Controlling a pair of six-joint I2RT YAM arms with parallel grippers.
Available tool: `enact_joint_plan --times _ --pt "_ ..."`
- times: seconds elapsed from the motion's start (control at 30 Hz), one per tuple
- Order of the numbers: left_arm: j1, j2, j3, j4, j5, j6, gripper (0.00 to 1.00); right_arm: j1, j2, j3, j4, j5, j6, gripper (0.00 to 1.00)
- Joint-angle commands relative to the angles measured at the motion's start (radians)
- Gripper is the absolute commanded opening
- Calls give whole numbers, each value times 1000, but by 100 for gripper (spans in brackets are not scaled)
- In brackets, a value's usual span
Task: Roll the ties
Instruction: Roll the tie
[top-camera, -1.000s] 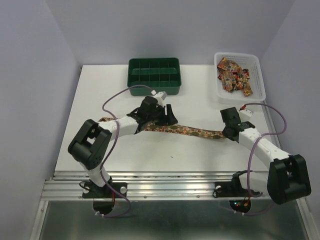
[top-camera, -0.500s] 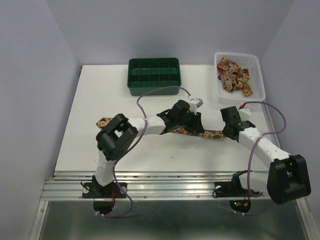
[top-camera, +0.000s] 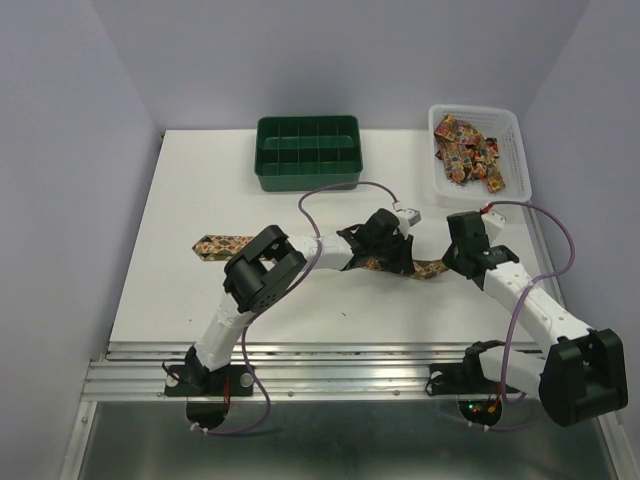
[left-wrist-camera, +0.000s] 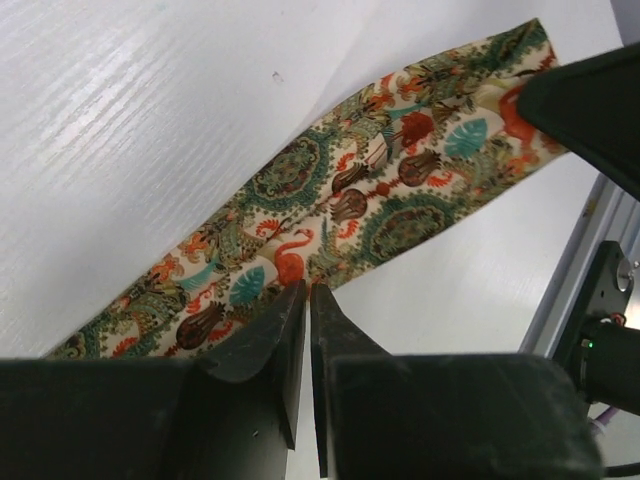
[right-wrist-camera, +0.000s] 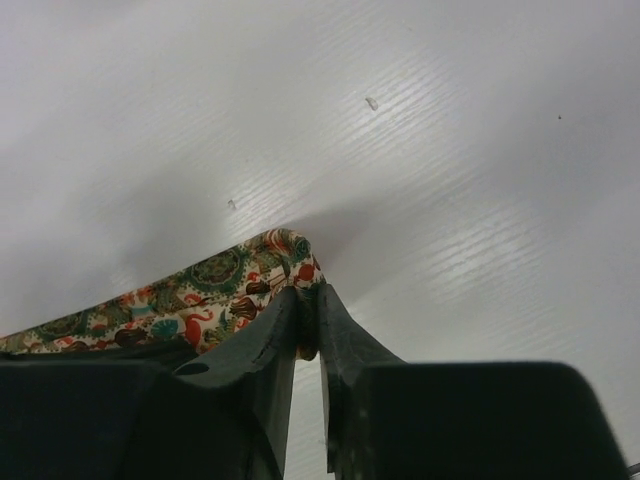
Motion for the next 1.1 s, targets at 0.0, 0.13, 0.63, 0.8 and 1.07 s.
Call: enact_joint_plan --times 0.0,0.13,0.63,0.8,1.07 --pt "-9 14 75 -2 -23 8 17 -7 -17 27 52 -46 -13 16" --pt "-11 51 103 -30 -56 10 15 -8 -29 18 67 -68 -12 3" --pt "-14 35 100 -70 -181 10 9 -8 -25 35 -62 106 65 25" --pt "-14 26 100 -73 -188 10 7 -10 41 -16 -30 103 110 59" --pt "-9 26 126 -99 -247 17 6 -54 -51 -112 28 63 116 58"
